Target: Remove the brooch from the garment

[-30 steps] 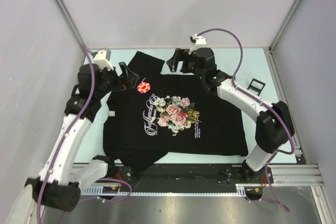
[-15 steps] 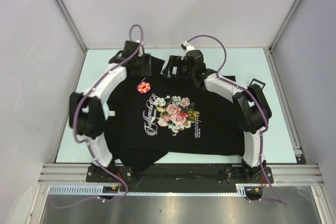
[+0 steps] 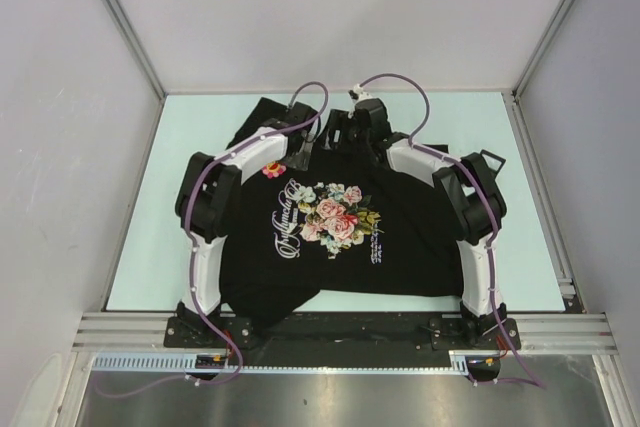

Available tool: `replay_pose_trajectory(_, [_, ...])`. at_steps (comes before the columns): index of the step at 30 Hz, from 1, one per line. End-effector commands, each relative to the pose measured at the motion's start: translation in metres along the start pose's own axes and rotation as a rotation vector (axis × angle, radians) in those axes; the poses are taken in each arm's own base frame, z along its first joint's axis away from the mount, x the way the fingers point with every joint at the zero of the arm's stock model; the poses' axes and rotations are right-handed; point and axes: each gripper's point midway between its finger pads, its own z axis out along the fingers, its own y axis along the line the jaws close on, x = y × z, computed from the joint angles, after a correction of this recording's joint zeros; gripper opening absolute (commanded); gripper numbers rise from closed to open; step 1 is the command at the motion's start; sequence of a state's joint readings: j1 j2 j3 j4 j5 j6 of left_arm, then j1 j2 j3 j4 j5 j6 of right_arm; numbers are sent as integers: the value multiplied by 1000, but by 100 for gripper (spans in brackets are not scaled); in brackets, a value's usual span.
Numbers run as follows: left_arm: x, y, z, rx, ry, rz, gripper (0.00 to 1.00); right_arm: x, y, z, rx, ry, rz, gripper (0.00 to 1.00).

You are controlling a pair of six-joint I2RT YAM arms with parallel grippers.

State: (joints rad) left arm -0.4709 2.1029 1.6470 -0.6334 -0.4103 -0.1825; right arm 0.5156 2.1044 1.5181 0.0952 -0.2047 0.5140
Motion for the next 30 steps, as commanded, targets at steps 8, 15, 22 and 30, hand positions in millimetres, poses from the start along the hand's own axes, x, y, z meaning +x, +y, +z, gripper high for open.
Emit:
replay_pose_trajectory(8, [-4,6,16,-110,-14,18,62,-30,15,1,-53,-74,-22,71])
replay_pose_trajectory(15, [3,3,25,-102,7,46,54,-26,19,4,-61,-71,-24,71])
replay_pose_trajectory(22, [0,4,20,-84,-18,43,22,-19,28,9,-98,-50,-20,72])
replay_pose_trajectory(30, [-2,6,7,-61,-62,12,0,-13,33,14,-134,-25,4,71])
